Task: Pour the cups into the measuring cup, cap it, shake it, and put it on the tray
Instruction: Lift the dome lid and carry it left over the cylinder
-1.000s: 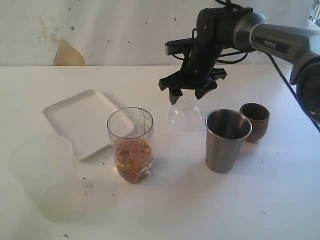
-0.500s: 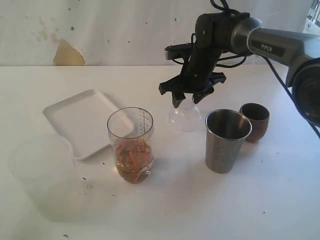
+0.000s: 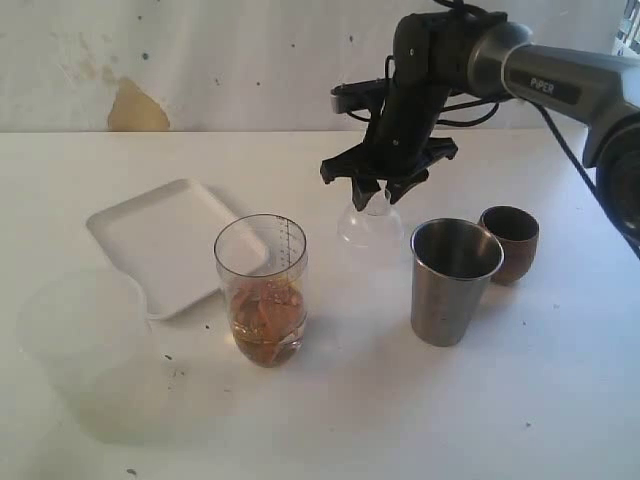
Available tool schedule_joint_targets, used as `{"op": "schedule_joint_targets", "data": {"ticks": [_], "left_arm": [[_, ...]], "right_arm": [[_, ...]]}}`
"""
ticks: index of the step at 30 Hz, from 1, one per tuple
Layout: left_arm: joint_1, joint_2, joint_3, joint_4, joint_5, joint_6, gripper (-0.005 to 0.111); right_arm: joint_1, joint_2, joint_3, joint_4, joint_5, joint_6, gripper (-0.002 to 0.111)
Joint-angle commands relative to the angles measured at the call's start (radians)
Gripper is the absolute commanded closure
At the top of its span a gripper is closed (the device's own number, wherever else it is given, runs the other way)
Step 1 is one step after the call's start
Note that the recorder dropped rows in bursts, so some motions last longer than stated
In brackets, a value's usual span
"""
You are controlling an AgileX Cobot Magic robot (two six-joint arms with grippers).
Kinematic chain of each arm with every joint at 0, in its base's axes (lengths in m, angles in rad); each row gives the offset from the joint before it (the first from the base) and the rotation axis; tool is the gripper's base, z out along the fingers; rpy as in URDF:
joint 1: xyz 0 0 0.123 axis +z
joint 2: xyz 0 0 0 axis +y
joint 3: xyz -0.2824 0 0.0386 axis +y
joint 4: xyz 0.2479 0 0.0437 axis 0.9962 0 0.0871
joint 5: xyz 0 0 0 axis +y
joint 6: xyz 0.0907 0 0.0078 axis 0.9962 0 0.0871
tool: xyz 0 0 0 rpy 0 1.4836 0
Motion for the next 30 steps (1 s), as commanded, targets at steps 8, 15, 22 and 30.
{"op": "schedule_joint_targets", "data": {"ticks": [8,15,22,30], "left_arm": [[0.004,-0.004,0.003,-0.005,-0.007,-0.003,0.106],[0.004,-0.004,0.003,-0.005,-0.007,-0.003,0.106],[0.004,-0.004,0.003,-0.005,-0.007,-0.003,0.106],[0.004,-0.004,0.003,-0.005,-0.007,-0.003,0.106]], "right_arm": [[0.002,-0.197,-0.002,0.002,0.065,-0.003,0.108],[0.012,-0.306,-0.002,0.04,0.152,-0.003,0.108],[0.112,-0.38,0.002,0.041,0.152,0.02,0.108],[0.24,-0.408,0.032,0.103,0.152,0.09,0.108]]}}
